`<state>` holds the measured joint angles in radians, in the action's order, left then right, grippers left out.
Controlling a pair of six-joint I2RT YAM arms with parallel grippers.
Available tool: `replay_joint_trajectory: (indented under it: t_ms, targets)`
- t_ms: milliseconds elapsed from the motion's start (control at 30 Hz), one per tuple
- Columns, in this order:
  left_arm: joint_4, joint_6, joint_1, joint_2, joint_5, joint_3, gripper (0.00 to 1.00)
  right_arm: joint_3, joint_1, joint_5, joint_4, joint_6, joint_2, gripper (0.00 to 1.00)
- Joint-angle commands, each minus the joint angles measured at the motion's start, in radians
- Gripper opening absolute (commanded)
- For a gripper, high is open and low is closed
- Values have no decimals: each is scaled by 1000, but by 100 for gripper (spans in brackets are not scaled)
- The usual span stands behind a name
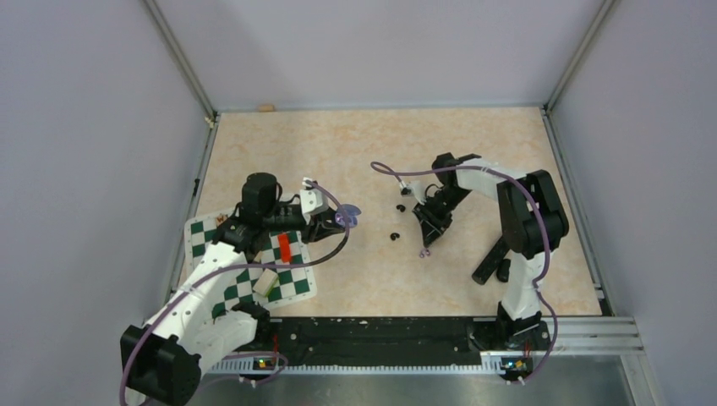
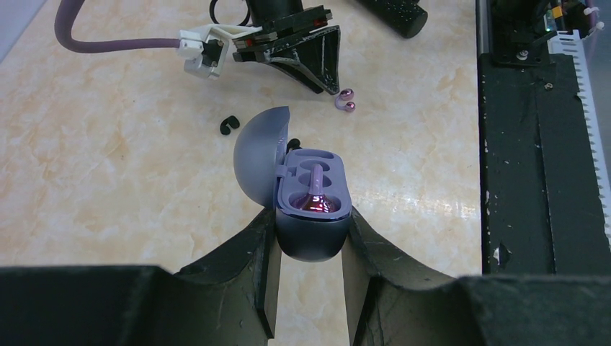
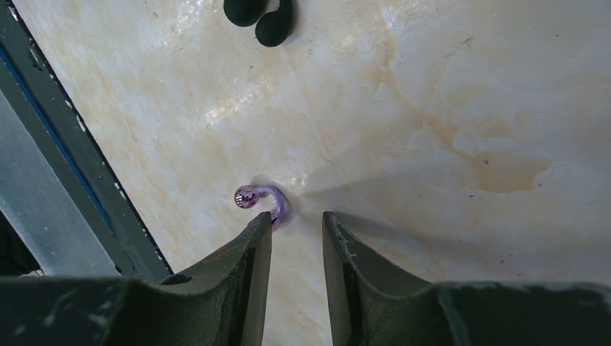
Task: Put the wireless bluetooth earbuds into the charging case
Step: Adjust the right earbud at the center of the board.
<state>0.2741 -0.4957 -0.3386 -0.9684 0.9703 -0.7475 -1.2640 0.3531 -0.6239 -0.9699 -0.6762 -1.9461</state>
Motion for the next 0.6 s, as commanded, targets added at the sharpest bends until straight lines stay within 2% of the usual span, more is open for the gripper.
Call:
replay_joint_trajectory:
  t_ms: [0, 400, 567]
  targets:
    - [-46, 5, 3, 26, 37, 5, 0, 22, 17, 24, 9, -11, -18, 33]
    - [-45, 14, 3, 34, 46, 0, 0, 63, 38, 50, 7, -28, 0, 33]
    - [-45, 16, 3, 31, 50, -1, 0, 59, 37, 8, -17, -45, 0, 31]
